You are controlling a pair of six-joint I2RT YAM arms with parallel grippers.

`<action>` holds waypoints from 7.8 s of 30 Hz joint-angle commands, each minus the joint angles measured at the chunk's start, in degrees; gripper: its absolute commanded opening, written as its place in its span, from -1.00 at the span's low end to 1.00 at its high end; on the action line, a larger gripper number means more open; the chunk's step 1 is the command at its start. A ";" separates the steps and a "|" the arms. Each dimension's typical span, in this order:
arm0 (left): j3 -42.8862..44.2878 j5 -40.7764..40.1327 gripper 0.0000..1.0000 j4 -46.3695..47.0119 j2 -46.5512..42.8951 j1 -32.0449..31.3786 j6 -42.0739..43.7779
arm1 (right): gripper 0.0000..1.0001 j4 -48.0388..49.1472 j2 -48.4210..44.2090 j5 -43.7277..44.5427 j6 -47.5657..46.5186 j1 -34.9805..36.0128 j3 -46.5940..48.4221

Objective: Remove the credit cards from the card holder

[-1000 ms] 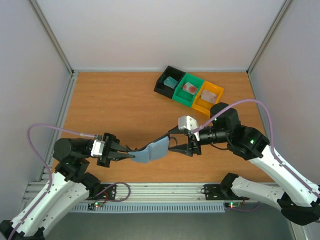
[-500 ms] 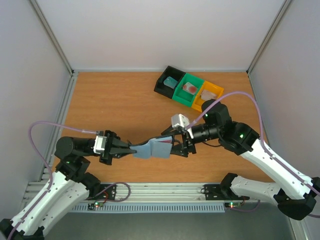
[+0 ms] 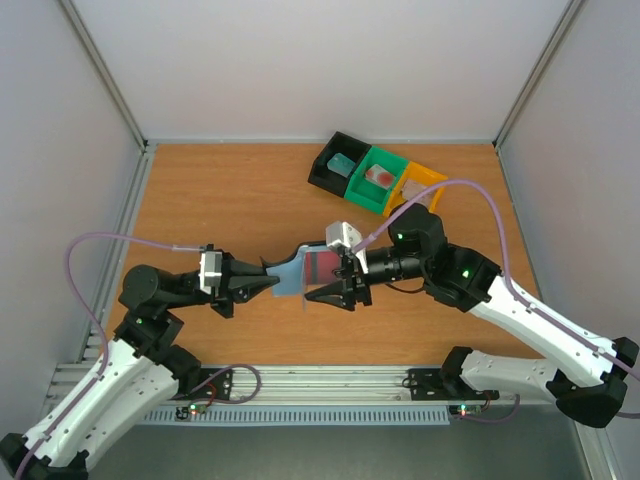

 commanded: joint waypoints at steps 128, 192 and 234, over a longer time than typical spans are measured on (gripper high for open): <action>-3.60 -9.18 0.15 -5.04 1.16 -0.53 -3.47 | -0.97 -1.79 6.00 3.97 13.26 -6.10 3.97; -4.74 -5.70 -0.21 -3.06 1.76 -1.72 -1.10 | -0.98 -34.13 22.72 58.70 20.84 2.22 22.68; -7.55 0.11 -0.52 0.74 -0.75 -2.66 -2.59 | -0.98 -3.35 13.07 7.87 6.89 1.56 10.42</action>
